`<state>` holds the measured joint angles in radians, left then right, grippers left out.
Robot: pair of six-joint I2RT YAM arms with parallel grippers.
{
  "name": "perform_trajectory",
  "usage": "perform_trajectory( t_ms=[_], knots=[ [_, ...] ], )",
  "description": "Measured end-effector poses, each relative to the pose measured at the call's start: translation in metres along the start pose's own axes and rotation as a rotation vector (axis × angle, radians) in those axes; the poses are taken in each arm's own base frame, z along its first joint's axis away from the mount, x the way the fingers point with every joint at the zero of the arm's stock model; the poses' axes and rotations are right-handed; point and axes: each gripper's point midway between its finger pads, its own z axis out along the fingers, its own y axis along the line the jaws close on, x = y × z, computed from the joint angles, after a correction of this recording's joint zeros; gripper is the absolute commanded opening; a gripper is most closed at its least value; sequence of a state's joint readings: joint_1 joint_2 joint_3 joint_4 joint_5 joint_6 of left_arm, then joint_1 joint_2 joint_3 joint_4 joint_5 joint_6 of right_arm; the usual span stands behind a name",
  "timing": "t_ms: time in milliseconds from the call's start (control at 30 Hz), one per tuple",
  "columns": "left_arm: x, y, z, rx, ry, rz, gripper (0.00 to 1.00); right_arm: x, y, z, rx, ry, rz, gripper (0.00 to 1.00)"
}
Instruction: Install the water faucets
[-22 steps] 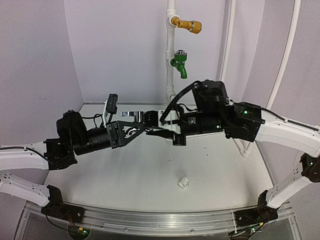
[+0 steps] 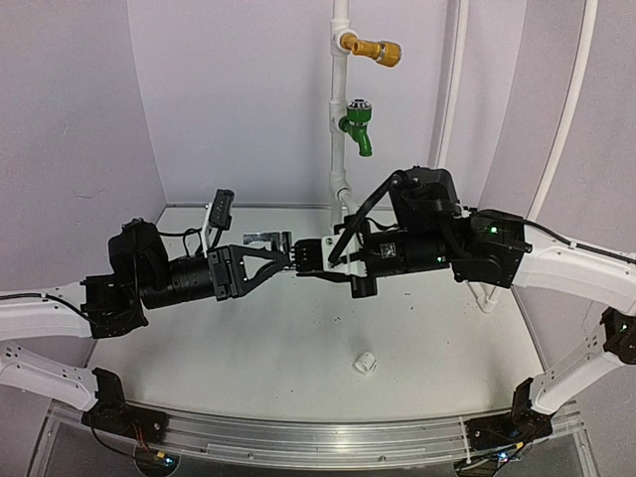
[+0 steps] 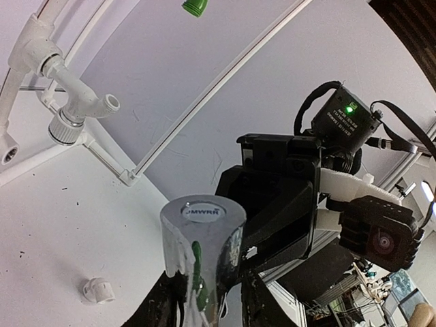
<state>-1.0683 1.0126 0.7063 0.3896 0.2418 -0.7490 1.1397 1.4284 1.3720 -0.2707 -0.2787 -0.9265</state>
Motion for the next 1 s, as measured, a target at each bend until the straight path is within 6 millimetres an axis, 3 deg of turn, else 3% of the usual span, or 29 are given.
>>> perform_trajectory(
  t_ms=[367,633,700,800,867,1000],
  knots=[
    [0.016,-0.001,0.008,0.021,0.095,-0.005,0.27,0.000,0.006,-0.001,-0.030,-0.003,-0.039,0.00],
    [0.019,-0.001,0.011,0.030,0.120,0.000,0.00,-0.001,0.008,-0.002,-0.040,-0.013,-0.062,0.01],
    [0.019,-0.002,0.011,0.031,0.120,-0.001,0.00,-0.001,0.008,-0.003,-0.038,-0.012,-0.061,0.16],
    [0.019,-0.002,0.011,0.029,0.118,-0.003,0.00,0.001,0.007,-0.003,-0.026,0.000,-0.034,0.52],
    [0.017,-0.001,0.009,0.022,0.107,-0.002,0.00,0.006,0.004,-0.002,-0.005,0.029,0.028,0.63],
    [0.011,0.005,0.000,-0.017,0.055,0.003,0.00,0.028,-0.002,-0.003,0.065,0.118,0.211,0.75]
  ],
)
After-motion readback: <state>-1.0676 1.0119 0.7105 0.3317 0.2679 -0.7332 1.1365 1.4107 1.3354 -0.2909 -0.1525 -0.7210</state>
